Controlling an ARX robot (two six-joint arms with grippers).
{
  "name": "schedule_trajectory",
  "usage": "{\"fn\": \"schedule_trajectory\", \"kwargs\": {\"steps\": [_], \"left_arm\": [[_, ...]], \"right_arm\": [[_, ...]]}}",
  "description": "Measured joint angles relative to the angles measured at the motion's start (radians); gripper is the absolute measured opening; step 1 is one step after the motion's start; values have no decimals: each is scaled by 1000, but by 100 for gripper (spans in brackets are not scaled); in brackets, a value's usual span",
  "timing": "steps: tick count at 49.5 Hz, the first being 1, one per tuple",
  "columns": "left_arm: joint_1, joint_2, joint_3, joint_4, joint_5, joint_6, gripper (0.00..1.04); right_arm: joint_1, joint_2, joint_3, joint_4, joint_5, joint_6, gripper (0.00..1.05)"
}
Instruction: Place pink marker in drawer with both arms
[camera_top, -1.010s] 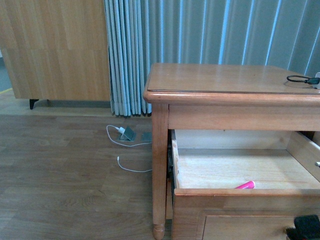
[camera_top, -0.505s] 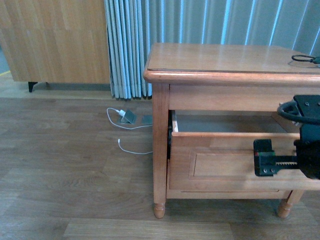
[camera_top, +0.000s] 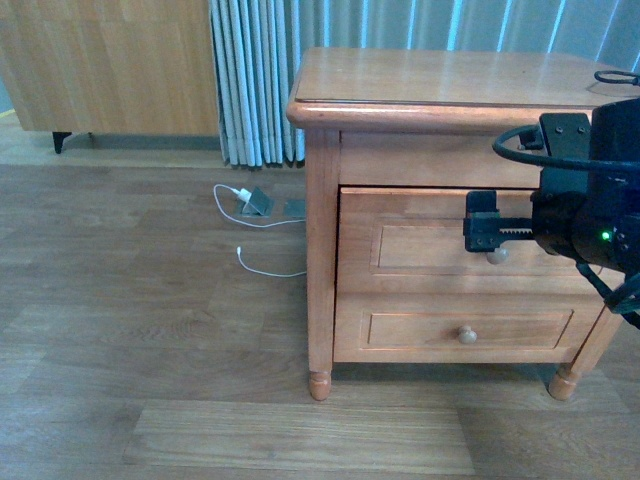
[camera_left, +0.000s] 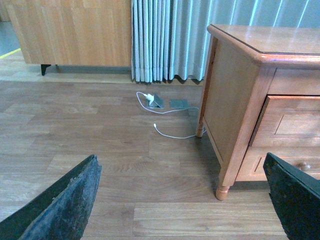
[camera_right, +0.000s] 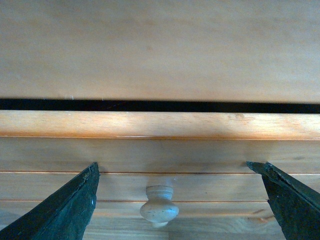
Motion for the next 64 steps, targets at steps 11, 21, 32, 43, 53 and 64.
{"fn": "schedule_trajectory", "kwargs": {"steps": [11,21,32,43,53,64], "left_arm": [[0,0,0,0,0,0,99],[0,0,0,0,0,0,99],[0,0,0,0,0,0,99],[0,0,0,0,0,0,99],[0,0,0,0,0,0,99],[0,0,0,0,0,0,99]], "right_arm": [[0,32,55,-4,14,-12,96],[-3,32,56,-4,12,-21,96],[-6,9,13,-4,-16,-24,96],[-6,-140,-143,-42,-72,6,96],[-14,-406,-330,-215,-201,105,96],[-47,-788,-523,-394,-294,154,96]]}}
